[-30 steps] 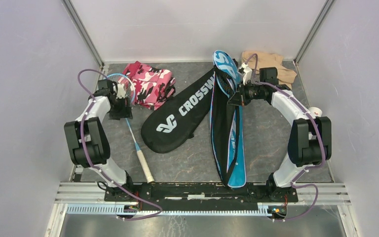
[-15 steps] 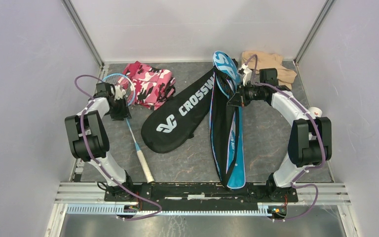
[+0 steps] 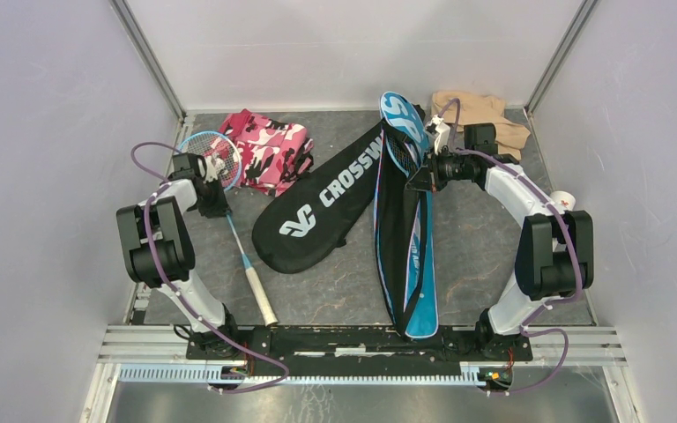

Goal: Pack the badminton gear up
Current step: Pick up the racket from the center of the board.

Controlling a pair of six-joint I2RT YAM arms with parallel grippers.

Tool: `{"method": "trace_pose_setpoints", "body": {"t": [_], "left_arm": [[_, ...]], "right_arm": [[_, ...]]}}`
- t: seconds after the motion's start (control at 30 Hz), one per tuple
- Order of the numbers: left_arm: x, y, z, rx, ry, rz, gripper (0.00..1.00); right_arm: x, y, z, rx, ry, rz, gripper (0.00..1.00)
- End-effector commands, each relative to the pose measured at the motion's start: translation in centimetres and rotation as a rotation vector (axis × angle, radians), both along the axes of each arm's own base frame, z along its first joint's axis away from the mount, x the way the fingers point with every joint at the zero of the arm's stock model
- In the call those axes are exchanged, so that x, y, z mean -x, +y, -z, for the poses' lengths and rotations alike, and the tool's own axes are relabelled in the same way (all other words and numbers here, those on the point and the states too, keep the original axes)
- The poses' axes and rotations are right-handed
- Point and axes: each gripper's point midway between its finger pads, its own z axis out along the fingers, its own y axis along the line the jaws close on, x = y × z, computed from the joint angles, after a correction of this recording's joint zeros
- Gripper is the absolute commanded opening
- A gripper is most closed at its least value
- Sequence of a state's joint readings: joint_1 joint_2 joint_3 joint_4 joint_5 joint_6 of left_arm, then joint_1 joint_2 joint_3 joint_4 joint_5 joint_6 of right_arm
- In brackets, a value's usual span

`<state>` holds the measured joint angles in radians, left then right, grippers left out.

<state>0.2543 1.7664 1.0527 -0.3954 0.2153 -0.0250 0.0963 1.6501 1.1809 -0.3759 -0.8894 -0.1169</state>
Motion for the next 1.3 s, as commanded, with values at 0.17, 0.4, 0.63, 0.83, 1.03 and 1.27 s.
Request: {"method": "trace_pose_setpoints", "body": {"t": [0.17, 0.4, 0.63, 0.83, 1.03, 1.27], "left_arm": [[-0.5, -0.1, -2.5, 0.041, -0.061, -0.042, 0.03], [-1.3, -0.6, -7.2, 0.039, -0.153, 0.039, 0.02], [-2.7, -1.4, -12.5, -0.009, -0.257, 0.146, 0.02], [-4.5, -5.4, -16.1, -0.136, -0.294, 0.338, 0.02], [-4.0, -12.4, -17.1, -0.292, -0.296, 0.593, 0.02], [-1.7, -19.2, -15.5, -0.411, -0.243, 0.824, 0.02]], "right_arm": [[-0.8, 0.5, -3.7, -0.046, -0.113, -0.014, 0.0], [-1.7, 0.1, -4.7, -0.03, -0.135, 0.034, 0.0], [-3.2, -0.6, -5.5, -0.014, -0.131, 0.144, 0.0], [-4.7, -1.3, -6.8, -0.015, -0.148, 0.253, 0.0], [-5.8, -1.6, -6.9, 0.011, -0.129, 0.27, 0.0], [-6.1, -1.4, -6.6, 0.014, -0.109, 0.248, 0.0]]}}
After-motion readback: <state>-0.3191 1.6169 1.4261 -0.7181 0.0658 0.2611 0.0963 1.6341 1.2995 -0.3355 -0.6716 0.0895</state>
